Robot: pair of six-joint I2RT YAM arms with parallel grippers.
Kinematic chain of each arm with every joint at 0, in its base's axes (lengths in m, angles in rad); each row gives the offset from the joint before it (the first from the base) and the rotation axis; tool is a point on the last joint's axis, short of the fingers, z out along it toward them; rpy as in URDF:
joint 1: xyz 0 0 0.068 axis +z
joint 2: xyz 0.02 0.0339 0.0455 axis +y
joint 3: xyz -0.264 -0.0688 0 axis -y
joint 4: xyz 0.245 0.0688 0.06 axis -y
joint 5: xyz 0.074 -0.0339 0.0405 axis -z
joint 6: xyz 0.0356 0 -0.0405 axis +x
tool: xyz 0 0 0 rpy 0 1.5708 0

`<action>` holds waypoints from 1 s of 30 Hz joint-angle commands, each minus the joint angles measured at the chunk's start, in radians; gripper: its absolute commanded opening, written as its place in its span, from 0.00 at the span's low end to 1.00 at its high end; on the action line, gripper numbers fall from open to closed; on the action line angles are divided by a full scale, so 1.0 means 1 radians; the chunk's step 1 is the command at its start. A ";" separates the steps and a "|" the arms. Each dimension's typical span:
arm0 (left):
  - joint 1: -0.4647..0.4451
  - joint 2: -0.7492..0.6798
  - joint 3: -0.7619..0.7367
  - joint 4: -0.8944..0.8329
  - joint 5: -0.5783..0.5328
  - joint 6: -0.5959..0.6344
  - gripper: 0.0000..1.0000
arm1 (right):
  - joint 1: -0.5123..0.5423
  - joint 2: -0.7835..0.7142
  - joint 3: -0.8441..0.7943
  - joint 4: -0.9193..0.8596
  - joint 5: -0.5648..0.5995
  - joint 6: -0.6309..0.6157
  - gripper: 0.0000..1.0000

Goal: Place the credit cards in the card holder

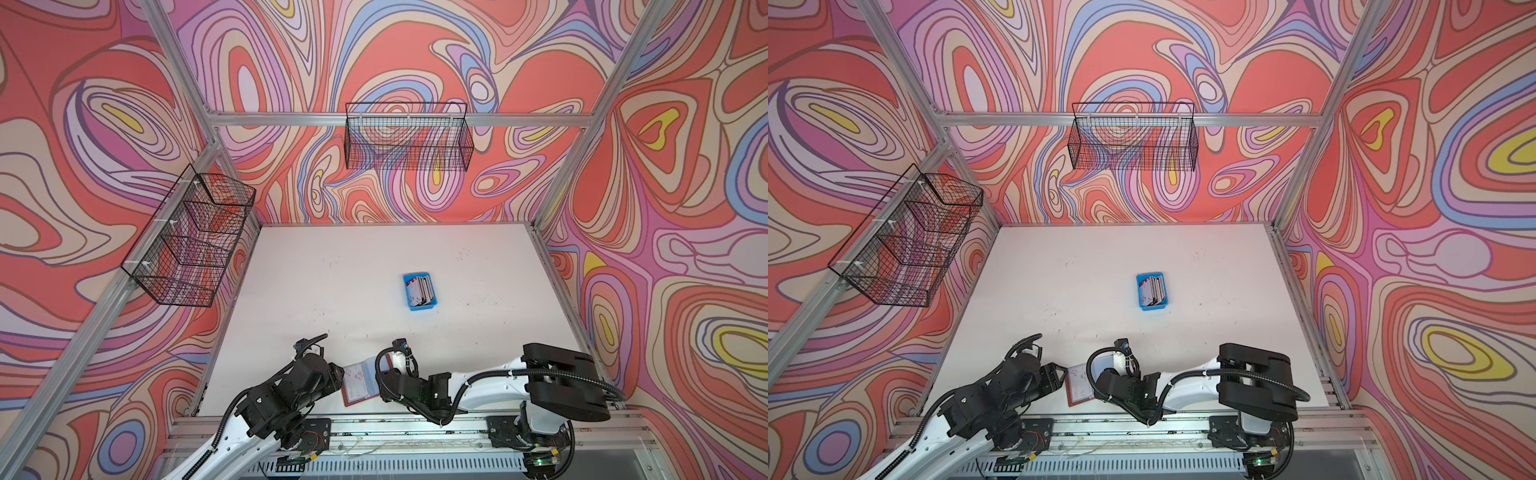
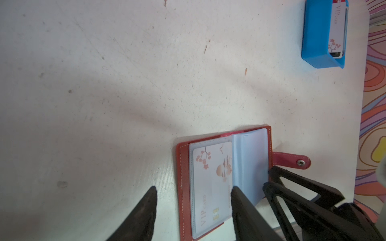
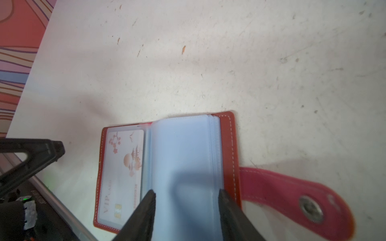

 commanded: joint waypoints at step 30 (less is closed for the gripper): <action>-0.004 -0.009 -0.012 -0.007 -0.014 0.001 0.59 | -0.008 0.043 0.114 0.060 -0.099 -0.079 0.55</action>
